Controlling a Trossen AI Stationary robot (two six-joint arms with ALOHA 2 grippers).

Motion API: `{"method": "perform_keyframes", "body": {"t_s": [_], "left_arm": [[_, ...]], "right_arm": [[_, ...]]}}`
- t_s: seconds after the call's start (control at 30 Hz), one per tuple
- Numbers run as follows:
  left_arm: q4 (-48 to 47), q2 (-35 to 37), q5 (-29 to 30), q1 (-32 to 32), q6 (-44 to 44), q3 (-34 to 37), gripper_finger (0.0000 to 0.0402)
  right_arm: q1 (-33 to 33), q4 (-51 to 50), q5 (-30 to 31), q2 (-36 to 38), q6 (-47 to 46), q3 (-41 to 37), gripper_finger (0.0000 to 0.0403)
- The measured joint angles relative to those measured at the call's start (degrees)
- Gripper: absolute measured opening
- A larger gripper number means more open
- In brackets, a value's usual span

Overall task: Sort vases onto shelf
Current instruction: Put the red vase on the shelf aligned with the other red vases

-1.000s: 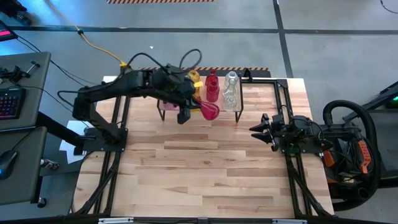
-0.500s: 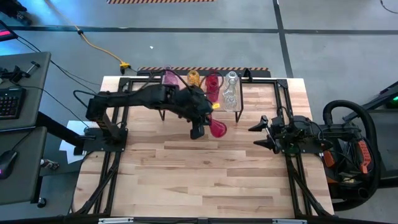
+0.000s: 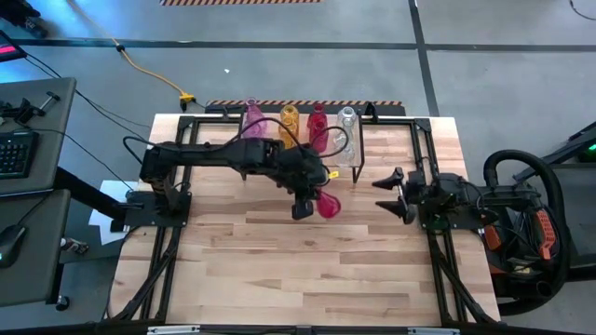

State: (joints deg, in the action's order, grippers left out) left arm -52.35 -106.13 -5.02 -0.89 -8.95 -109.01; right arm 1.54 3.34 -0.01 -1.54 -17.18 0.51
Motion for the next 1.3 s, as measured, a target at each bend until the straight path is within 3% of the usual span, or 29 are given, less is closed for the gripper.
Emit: {"method": "perform_keyframes", "body": {"t_s": [0.23,0.4,0.5,0.67,0.77,0.93,1.3], "left_arm": [[-0.3,0.0,0.0,0.6,0.0,0.0,0.0021],[-0.2,0.0,0.0,1.3,0.9,0.0,0.0021],[-0.2,0.0,-0.6,1.7,2.1,0.0,0.0021],[-0.3,0.0,-3.0,2.7,3.2,0.0,0.0021],[-0.3,0.0,-3.3,3.3,4.1,0.0,0.0021],[-0.3,0.0,-3.4,3.9,4.7,0.0,0.0021],[-0.5,0.0,-3.4,4.0,5.8,0.0,0.0021]], "right_arm": [[0.0,3.7,8.4,0.0,-28.5,0.0,0.0330],[0.0,4.5,13.9,0.0,-41.2,0.1,0.0330],[0.0,5.8,13.7,0.0,-46.0,0.3,0.0330],[0.0,18.9,15.3,0.0,-42.4,0.7,0.0330],[0.0,20.6,15.2,-0.5,-38.3,3.2,0.0330],[0.0,11.5,13.4,-7.2,-32.8,11.2,0.0330],[0.0,-8.1,7.5,-35.8,-13.6,34.9,0.0330]]}}
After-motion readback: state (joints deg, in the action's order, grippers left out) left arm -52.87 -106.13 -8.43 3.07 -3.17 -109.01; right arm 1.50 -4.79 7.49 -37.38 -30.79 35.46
